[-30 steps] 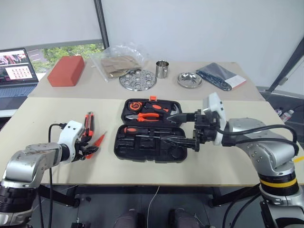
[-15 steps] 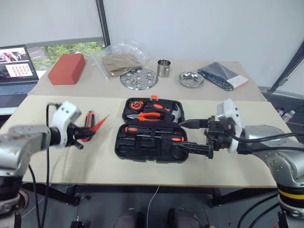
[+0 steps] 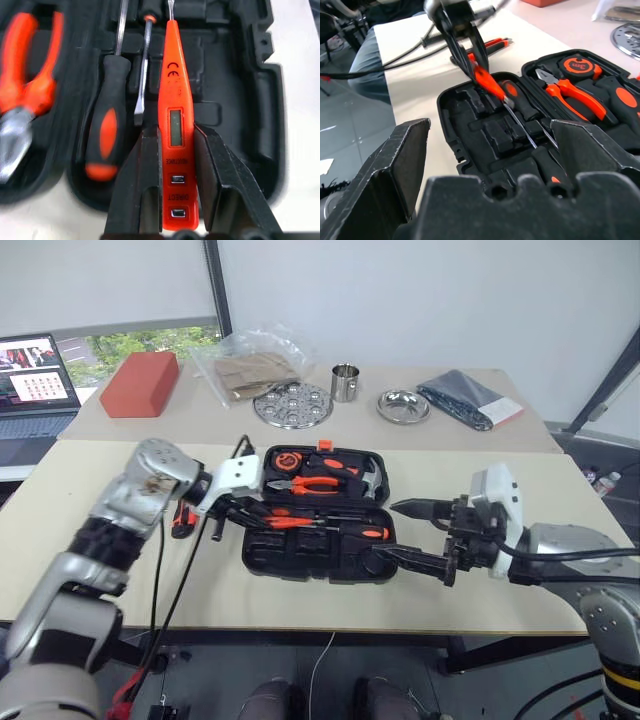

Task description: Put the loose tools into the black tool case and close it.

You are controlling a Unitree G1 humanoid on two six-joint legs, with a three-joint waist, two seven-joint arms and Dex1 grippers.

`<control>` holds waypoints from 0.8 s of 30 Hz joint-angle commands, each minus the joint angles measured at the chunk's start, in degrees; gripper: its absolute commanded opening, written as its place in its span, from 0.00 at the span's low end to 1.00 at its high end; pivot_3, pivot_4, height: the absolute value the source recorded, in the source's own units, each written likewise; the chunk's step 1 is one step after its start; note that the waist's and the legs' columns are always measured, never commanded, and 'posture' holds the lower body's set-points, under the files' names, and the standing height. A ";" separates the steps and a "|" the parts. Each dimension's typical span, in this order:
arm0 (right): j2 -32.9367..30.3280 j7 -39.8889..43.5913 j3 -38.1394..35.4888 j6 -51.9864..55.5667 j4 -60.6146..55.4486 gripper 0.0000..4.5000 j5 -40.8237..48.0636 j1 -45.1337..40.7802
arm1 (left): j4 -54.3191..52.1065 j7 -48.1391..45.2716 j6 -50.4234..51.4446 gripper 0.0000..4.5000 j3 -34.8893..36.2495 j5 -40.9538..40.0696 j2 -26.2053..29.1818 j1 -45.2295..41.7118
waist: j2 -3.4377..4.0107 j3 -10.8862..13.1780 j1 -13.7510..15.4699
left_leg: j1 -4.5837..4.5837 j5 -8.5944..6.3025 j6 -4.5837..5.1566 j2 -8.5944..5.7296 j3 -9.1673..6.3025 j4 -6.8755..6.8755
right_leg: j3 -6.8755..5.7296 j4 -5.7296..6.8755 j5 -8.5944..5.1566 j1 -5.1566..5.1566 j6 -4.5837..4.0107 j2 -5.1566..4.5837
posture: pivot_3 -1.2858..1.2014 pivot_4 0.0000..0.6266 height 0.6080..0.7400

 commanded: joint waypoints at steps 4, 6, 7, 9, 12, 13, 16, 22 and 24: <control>-0.44 -3.86 -3.50 -0.02 -3.85 1.00 2.66 2.08 | 6.80 -2.99 -6.02 0.10 -0.68 4.62 -3.04 -2.74 | -0.01 0.00 -0.32 | -0.06 -0.09 0.16 -0.02 0.02 0.03 | 0.01 0.02 0.02 0.00 0.11 0.00 | 0.52 0.24 0.95; -0.45 -4.40 -3.63 -0.20 -3.94 1.00 2.75 2.39 | 8.35 -1.62 -5.95 0.10 -0.49 5.76 -4.22 -3.11 | -0.02 0.00 -0.29 | -0.06 -0.12 0.21 -0.02 0.00 0.06 | 0.00 0.00 0.04 0.05 0.17 -0.01 | 0.52 0.24 0.95; -0.46 -4.58 -3.61 -0.32 -3.93 1.00 2.70 2.48 | 8.90 -1.14 -6.15 0.10 -0.31 6.10 -4.69 -3.21 | -0.01 0.00 -0.14 | -0.06 -0.15 0.25 -0.03 0.00 0.10 | 0.01 -0.04 0.04 0.05 0.19 -0.03 | 0.52 0.24 0.95; -0.35 -4.99 -3.48 -0.56 -3.71 1.00 2.61 2.48 | 8.92 -1.71 -5.19 0.33 0.65 5.41 -5.50 -3.17 | -0.01 0.00 -0.06 | -0.06 -0.22 0.37 -0.03 -0.03 0.27 | 0.06 -0.10 -0.01 0.11 0.28 -0.07 | 0.52 0.24 0.95; -0.26 -5.27 -3.12 -0.67 -3.38 1.00 2.62 2.38 | 6.73 -3.75 -2.73 0.56 2.66 3.05 -5.79 -2.67 | -0.01 0.00 -0.14 | -0.08 -0.33 0.54 -0.03 -0.05 0.40 | 0.14 -0.05 0.02 0.11 0.36 -0.20 | 0.52 0.24 0.95; -0.23 -5.29 -3.02 -0.64 -3.33 1.00 2.69 2.38 | 6.27 -3.63 -2.27 0.64 3.34 2.71 -5.81 -2.57 | -0.01 0.00 -0.15 | -0.08 -0.35 0.58 -0.05 -0.05 0.43 | 0.15 -0.03 0.04 0.11 0.38 -0.24 | 0.52 0.24 0.95; -0.21 -5.12 -2.73 -0.58 -3.34 1.00 2.88 2.53 | 4.85 -3.99 0.38 0.90 5.95 0.72 -5.21 -2.17 | -0.01 0.00 -0.20 | -0.17 -0.41 0.67 -0.04 -0.06 0.65 | 0.15 0.00 0.07 0.11 0.43 -0.26 | 0.52 0.24 0.95; -0.52 -4.45 -2.51 -0.93 -2.34 1.00 2.60 2.35 | 0.43 -3.66 7.20 0.66 11.30 -4.46 -4.21 1.28 | -0.01 0.00 -0.34 | -0.25 -0.42 0.70 -0.06 -0.07 0.73 | 0.16 0.00 0.10 0.09 0.49 -0.29 | 0.52 0.24 0.95; -0.56 -4.35 -2.16 -1.11 -1.86 1.00 2.19 1.85 | 1.02 -0.58 8.40 0.49 12.35 -4.52 -5.69 2.55 | -0.01 0.00 -0.20 | -0.25 -0.42 0.70 -0.06 -0.07 0.74 | 0.14 0.00 0.09 0.10 0.50 -0.28 | 0.52 0.24 0.95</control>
